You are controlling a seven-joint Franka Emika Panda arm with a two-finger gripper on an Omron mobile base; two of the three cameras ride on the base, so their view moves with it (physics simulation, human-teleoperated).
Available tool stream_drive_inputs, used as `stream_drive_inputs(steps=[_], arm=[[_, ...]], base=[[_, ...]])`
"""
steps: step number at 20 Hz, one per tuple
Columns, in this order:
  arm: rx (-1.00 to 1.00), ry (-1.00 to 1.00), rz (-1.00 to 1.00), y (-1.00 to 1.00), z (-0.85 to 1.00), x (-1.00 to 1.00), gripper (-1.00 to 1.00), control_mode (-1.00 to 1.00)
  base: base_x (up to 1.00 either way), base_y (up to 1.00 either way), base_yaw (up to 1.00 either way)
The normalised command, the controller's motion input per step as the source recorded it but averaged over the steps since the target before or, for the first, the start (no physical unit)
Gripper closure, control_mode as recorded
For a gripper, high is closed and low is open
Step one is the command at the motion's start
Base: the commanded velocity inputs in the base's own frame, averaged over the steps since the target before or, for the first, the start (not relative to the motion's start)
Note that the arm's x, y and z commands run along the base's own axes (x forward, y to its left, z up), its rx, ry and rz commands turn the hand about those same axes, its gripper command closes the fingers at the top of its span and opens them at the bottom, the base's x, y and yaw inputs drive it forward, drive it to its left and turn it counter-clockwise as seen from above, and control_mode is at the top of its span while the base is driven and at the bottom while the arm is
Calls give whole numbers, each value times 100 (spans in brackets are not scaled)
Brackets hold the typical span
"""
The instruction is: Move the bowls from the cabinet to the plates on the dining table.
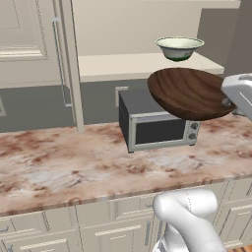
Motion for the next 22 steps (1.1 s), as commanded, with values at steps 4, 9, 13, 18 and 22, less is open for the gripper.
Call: stream_drive_inputs(steps=[4, 9, 13, 18, 22], arm=[[0, 0, 0, 0, 0, -2, 100, -100], [0, 0, 0, 0, 0, 0, 100, -100], [0, 0, 0, 0, 0, 0, 100, -100], [0, 0, 0, 0, 0, 0, 100, -100], [0, 0, 0, 0, 0, 0, 100, -100]], base=[[0, 0, 0], [0, 0, 0], [0, 0, 0], [0, 0, 0], [0, 0, 0]])
